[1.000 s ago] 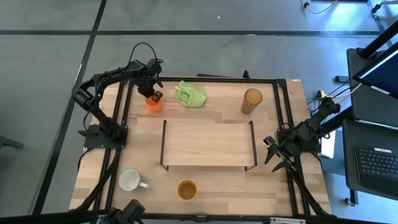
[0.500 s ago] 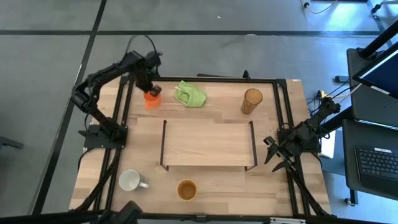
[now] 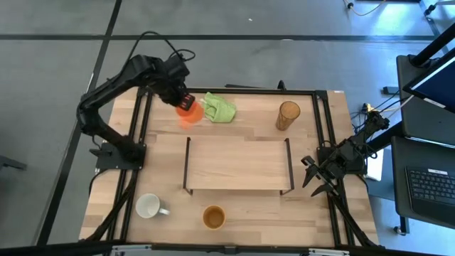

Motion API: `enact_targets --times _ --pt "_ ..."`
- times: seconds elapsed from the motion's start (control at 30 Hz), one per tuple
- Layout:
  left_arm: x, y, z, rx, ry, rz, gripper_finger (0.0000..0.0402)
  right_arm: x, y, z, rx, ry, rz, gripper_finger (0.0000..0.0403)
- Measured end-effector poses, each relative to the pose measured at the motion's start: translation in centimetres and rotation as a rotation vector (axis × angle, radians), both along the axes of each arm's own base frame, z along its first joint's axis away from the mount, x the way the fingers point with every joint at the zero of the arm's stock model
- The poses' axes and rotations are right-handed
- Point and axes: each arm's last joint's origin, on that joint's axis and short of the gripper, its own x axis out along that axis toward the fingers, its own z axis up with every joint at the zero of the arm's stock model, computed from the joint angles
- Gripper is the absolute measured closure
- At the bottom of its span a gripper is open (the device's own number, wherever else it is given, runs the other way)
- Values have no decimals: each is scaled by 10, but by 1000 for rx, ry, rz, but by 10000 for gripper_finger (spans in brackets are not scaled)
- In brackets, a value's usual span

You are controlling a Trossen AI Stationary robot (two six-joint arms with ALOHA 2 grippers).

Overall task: Stack small to large cups/mugs on shelf
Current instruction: Put the orange mug on the shelf

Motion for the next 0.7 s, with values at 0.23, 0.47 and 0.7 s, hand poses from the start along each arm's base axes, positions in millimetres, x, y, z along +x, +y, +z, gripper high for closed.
enact_targets --times 0.23,0.47,0.7 --pt "20 -55 13 -32 -65 65 401 0 0 0 0 0 0 203" --pt "36 -113 12 -93 -117 105 400 0 0 0 0 0 0 203" --pt "51 -163 1 -91 -121 139 400 0 0 0 0 0 0 203"
